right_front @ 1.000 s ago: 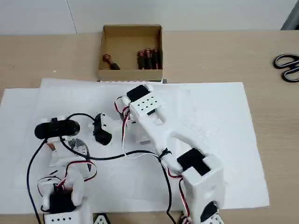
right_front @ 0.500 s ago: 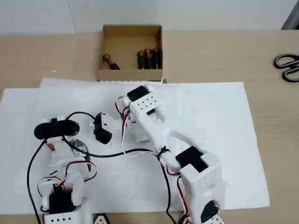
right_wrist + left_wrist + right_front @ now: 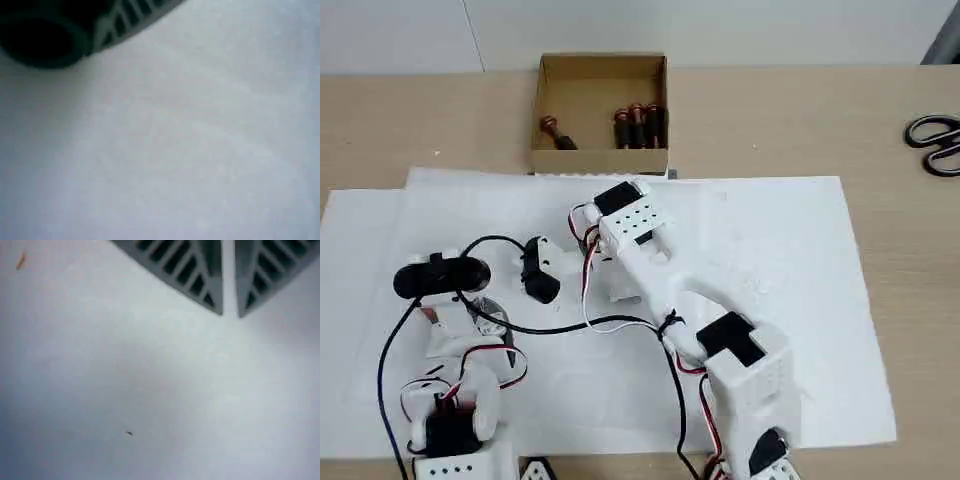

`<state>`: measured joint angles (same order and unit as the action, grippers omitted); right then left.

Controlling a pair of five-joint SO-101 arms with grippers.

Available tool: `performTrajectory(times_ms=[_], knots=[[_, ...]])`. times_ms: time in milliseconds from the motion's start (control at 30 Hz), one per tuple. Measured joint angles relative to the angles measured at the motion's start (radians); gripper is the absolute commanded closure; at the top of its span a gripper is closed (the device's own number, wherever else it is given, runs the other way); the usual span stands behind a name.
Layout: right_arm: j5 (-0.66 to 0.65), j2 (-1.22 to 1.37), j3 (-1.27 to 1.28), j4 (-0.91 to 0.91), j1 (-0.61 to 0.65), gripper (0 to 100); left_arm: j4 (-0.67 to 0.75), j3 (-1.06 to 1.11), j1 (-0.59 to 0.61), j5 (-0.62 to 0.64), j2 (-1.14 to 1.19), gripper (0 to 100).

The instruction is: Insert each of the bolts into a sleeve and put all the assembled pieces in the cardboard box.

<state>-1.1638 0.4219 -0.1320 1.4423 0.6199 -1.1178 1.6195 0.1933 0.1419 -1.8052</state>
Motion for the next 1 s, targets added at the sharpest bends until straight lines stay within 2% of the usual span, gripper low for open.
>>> performTrajectory(times_ms=[633, 833, 1000], knots=[[0.206, -0.427, 0.003, 0.075, 0.044, 98.7, 0.0, 0.0, 0.0, 0.0, 0.0, 99], [0.361, -0.523, 0.003, 0.12, 0.021, 98.9, 0.0, 0.0, 0.0, 0.0, 0.0, 99], [0.528, -0.56, 0.003, 0.14, -0.068, 98.9, 0.0, 0.0, 0.0, 0.012, 0.0, 99]])
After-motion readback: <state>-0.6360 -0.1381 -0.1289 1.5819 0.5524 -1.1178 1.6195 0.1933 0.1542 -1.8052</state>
